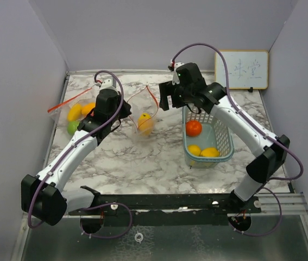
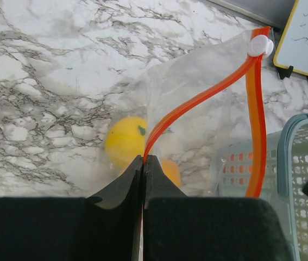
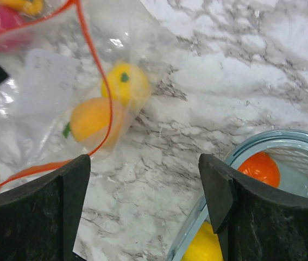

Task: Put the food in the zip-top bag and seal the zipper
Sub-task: Place the fake fruit in the zipper food storage bag, then pick up the fake fruit from the bin.

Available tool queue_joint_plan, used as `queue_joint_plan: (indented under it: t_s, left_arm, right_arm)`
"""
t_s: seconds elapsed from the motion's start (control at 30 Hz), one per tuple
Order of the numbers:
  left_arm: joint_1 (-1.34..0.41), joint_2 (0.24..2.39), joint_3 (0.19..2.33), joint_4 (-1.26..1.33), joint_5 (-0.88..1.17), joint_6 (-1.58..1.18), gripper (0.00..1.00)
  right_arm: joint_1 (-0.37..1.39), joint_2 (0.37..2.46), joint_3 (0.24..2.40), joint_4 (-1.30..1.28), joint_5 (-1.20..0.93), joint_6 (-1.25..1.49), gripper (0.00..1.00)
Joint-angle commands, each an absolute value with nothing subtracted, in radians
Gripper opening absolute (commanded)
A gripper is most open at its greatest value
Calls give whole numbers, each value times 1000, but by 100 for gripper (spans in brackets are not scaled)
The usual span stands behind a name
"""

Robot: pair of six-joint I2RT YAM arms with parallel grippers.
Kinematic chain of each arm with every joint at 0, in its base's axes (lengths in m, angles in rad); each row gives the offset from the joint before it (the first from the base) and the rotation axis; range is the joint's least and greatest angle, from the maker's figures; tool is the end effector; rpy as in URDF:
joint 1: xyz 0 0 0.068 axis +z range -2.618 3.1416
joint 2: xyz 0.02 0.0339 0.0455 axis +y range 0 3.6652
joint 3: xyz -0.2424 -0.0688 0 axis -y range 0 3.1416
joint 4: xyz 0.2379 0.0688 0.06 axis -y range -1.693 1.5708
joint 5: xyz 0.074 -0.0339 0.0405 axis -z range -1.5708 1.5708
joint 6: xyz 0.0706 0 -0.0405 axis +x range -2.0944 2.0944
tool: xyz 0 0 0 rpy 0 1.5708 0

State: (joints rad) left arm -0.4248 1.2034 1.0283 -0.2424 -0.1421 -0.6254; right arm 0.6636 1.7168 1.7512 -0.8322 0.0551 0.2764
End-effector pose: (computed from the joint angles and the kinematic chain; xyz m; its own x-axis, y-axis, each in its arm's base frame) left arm 0.2858 -0.1183 0.2990 -0.4693 -0.4238 -0.7747 0.0189 0.8723 -0.4886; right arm 0.3111 0.2383 0.3180 -0.7021 -0.2031 -0.6825 -0.4086 0.8998 0.1526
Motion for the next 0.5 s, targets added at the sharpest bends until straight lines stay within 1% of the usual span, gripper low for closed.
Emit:
queue_joint_plan:
  t_s: [0.0,0.1,0.2,0.33,0.47]
  left_arm:
    - [-419,1214,1026,-182,-106,-642,0]
    - [-419,1221,1038,-164,-87,-651,0]
    - [-419,1223,1051,-159,-82,-644,0]
    - [-419,1228,1058,-156,-76,-643,0]
    - [-419,1233,1061,-161,-67,-642,0]
  right_arm:
    - [653,1605,1776,-776,84,327,83]
    - [605,1582,1766,-904,177,397,84]
    - [521,1567,1695,-1015,195,472,85]
    - [444,1528,1528,-979,165,507,88]
    - [428,1558,1461,-928,162,541,91]
